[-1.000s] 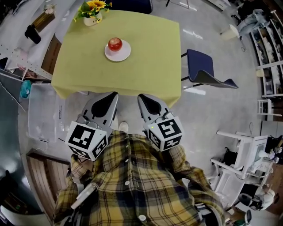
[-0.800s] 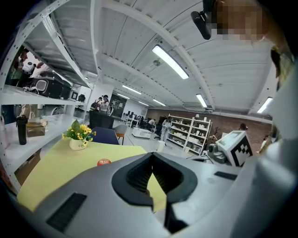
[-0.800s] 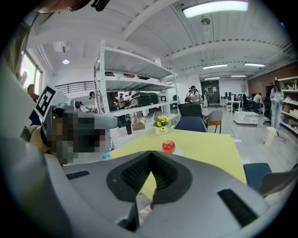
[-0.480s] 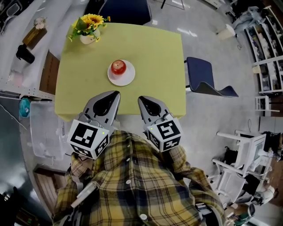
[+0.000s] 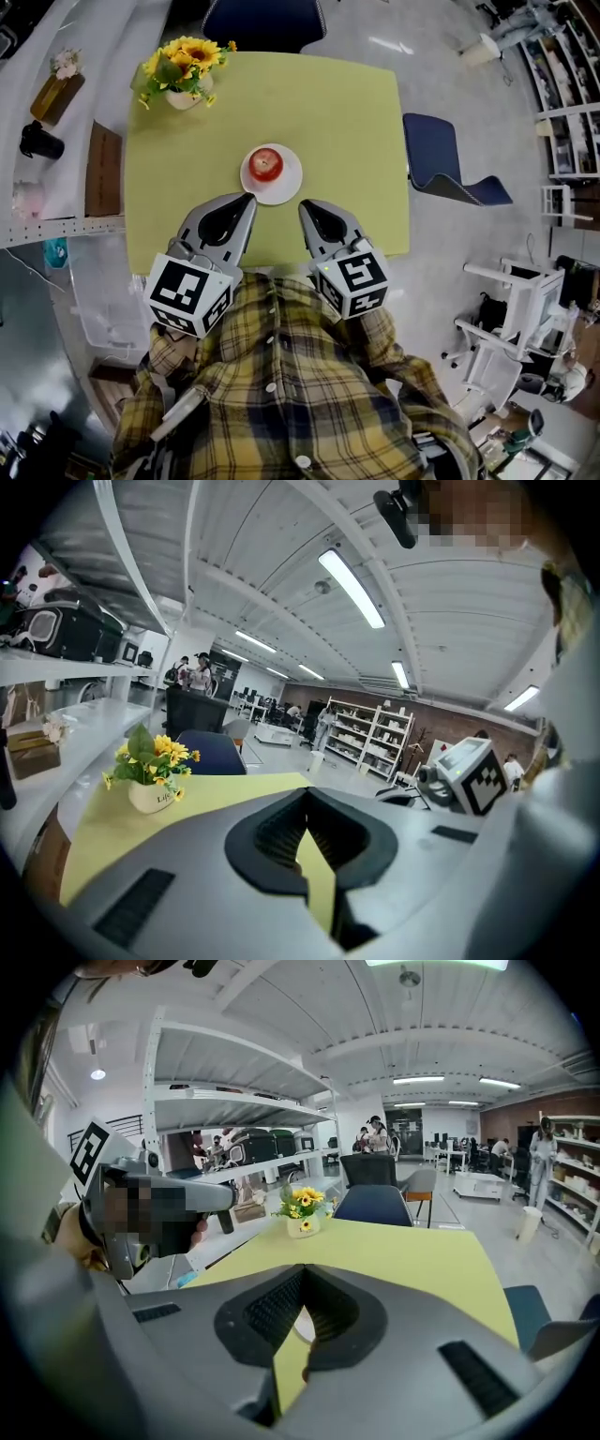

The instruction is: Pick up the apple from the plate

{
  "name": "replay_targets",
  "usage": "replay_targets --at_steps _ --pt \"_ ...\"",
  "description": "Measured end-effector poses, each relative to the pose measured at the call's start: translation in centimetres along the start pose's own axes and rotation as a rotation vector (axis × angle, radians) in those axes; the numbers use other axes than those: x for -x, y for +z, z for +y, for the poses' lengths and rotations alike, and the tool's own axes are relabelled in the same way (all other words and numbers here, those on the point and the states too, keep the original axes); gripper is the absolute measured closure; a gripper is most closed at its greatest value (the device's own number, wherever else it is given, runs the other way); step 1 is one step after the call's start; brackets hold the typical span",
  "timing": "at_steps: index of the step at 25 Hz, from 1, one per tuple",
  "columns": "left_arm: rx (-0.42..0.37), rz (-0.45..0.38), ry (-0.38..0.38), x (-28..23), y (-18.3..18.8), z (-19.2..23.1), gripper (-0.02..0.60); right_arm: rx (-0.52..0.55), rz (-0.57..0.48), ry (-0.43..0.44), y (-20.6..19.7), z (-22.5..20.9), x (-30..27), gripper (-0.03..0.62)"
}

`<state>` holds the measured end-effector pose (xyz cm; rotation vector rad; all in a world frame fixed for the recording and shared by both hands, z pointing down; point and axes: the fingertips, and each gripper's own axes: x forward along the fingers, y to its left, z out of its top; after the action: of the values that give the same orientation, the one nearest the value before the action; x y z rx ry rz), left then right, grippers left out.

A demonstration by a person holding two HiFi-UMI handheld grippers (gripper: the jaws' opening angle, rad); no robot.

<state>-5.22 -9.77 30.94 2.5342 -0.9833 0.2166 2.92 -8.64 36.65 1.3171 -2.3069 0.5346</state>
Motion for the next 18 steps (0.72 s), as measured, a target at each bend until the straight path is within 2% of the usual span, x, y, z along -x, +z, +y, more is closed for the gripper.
replay_targets --at_steps 8,12,18 --pt "0.024 0.050 -0.025 -2.3 -1.2 1.6 0.574 -0.023 0.042 -0.021 -0.6 -1.7 -2.0 0.597" --pt "0.038 0.060 -0.003 -3.3 -1.3 1.4 0.574 -0.014 0.062 0.006 -0.5 -2.5 -1.9 0.597" --pt "0.063 0.080 0.051 -4.4 -2.6 1.8 0.574 0.057 0.080 0.069 -0.6 -2.5 -2.3 0.597"
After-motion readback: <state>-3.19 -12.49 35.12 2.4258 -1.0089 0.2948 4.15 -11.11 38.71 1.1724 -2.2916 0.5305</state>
